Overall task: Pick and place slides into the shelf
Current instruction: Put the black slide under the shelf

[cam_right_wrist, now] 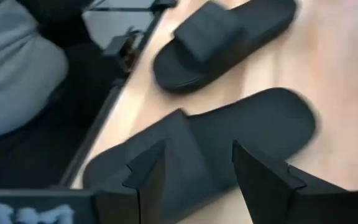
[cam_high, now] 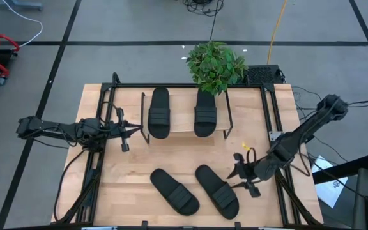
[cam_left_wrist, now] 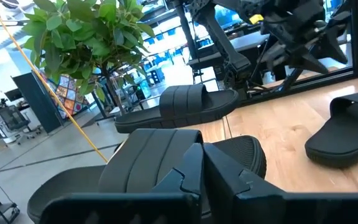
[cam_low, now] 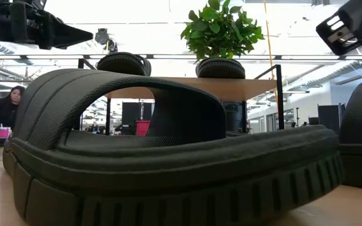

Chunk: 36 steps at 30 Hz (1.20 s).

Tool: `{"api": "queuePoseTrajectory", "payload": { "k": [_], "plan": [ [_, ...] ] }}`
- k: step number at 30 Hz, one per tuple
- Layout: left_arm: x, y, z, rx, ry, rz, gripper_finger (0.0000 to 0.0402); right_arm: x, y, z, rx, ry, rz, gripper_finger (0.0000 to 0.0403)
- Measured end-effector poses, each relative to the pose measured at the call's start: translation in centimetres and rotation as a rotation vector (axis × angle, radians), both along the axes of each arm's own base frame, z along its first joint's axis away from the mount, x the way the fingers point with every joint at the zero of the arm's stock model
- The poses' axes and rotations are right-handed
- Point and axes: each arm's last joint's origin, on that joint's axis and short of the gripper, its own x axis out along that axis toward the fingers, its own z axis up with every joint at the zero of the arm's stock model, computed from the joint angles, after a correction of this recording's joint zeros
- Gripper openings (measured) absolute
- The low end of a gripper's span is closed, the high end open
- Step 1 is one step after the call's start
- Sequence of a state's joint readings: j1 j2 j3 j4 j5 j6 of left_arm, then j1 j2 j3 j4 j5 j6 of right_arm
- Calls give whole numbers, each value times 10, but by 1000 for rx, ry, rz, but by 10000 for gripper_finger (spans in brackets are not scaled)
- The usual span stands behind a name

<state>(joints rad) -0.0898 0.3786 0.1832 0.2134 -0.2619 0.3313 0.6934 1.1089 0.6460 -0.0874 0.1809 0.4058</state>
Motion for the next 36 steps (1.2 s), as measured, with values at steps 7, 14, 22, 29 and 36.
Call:
{"api": "queuePoseTrajectory", "payload": {
  "k": [7, 14, 22, 29, 36],
  "plan": [
    [0, 0, 0, -38, -6, -1, 2, 10, 2, -14, 20, 84, 23, 179],
    [0, 0, 0, -46, -5, -1, 23, 22, -7, -27, -19, 136, 11, 179],
    [0, 0, -1, -46, 2, -1, 22, 32, -11, -42, 39, 245, 41, 179],
    [0, 0, -2, -46, 13, -1, 2, 42, -1, -53, 137, 262, 121, 179],
    [0, 0, -3, -46, 18, -1, 18, 43, 11, -65, 162, 298, 202, 166]
  ]
}}
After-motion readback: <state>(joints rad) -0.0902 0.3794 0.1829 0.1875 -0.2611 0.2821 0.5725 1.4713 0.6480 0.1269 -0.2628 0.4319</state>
